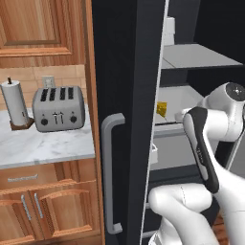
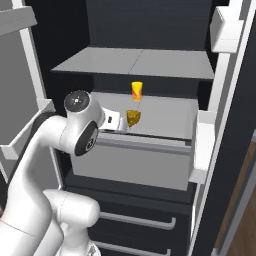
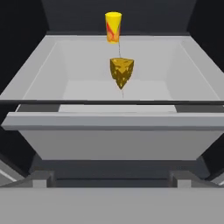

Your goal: Pick the cheese from the fridge and the cheese grater from the cabinet and place them next to the salad bowl.

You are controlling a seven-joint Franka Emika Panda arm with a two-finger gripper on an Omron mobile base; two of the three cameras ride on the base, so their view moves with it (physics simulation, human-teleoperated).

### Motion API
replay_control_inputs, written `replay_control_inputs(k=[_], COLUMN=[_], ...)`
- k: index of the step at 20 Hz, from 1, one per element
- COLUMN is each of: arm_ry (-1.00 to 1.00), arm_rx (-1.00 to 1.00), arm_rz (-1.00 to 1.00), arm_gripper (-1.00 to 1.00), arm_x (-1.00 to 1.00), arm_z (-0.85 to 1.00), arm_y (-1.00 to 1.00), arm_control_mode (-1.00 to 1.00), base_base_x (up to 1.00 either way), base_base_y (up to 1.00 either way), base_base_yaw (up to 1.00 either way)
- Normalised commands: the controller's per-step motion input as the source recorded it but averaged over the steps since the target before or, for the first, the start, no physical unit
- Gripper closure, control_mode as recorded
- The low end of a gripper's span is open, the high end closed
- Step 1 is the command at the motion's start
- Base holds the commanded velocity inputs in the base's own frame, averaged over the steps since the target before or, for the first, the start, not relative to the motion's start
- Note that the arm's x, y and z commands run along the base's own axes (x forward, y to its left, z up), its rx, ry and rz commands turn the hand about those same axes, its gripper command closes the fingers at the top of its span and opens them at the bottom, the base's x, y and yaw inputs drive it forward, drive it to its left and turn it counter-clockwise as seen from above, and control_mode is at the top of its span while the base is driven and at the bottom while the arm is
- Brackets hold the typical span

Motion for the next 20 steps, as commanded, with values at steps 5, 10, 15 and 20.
replay_control_inputs(k=[5, 10, 15, 20], arm_ry=[0.00, -0.02, -0.10, -0.06], arm_rx=[0.00, 0.00, 0.00, 0.00], arm_rz=[0.00, 0.00, 0.00, 0.00], arm_gripper=[-1.00, -1.00, -1.00, -1.00], arm_x=[0.37, 0.38, 0.34, 0.37], arm_z=[0.11, -0.06, -0.23, -0.30], arm_y=[0.06, 0.02, 0.00, 0.00], arm_control_mode=[-1.00, -1.00, -1.00, -1.00], base_base_x=[0.00, 0.00, 0.00, 0.00], base_base_y=[0.00, 0.00, 0.00, 0.00], base_base_yaw=[0.00, 0.00, 0.00, 0.00])
